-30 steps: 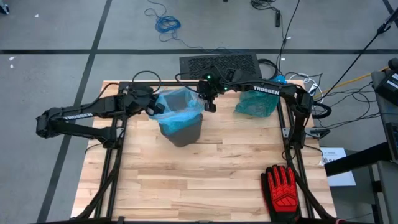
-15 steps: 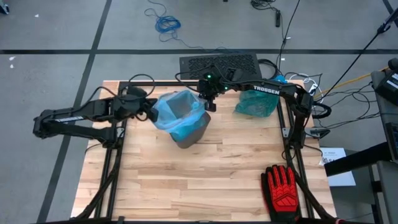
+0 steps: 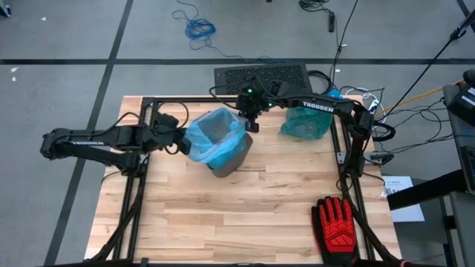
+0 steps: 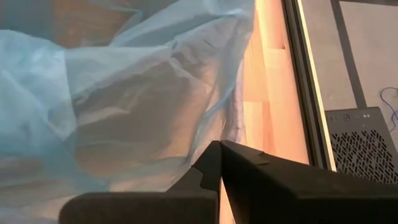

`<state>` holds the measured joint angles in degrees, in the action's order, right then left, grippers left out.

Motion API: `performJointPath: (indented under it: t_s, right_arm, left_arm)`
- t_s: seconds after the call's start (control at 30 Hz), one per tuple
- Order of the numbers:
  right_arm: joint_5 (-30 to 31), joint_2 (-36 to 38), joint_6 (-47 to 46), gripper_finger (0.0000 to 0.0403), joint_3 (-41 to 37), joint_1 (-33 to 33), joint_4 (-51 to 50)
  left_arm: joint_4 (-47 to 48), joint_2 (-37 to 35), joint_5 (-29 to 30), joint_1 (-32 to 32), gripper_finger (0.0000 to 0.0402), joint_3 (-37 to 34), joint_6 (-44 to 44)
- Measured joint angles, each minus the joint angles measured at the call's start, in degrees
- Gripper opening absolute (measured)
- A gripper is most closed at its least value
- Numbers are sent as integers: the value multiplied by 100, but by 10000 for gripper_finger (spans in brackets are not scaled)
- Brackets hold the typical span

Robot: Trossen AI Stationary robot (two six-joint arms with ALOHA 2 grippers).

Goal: Place trash/remove bag and relplace
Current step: Insert the blue trash bag into the black trash bin

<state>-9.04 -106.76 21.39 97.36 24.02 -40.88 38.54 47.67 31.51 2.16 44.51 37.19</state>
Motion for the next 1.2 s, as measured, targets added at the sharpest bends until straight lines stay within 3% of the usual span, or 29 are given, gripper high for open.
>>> performJointPath:
  t_s: [0.2,0.43,0.73,0.93,1.07,1.2]
  right_arm:
    - [24,0,15,0,0,3,-114]
    - [606,178,173,0,1,-62,-168]
    - [593,520,-431,0,-23,35,-1221]
    - [241,727,-636,0,-875,-19,-1107]
    - [522,1232,-790,0,-1649,-8,-703]
    - [764,2110,-886,0,-1818,-12,-485]
  left_arm:
    - [-1,-34,109,-351,0,0,111]
    - [114,39,438,-687,0,0,260]
    - [141,188,679,-911,0,4,308]
    - [145,406,773,-1048,0,4,458]
    - [143,571,800,-1152,0,4,609]
    - [129,650,804,-1244,0,4,758]
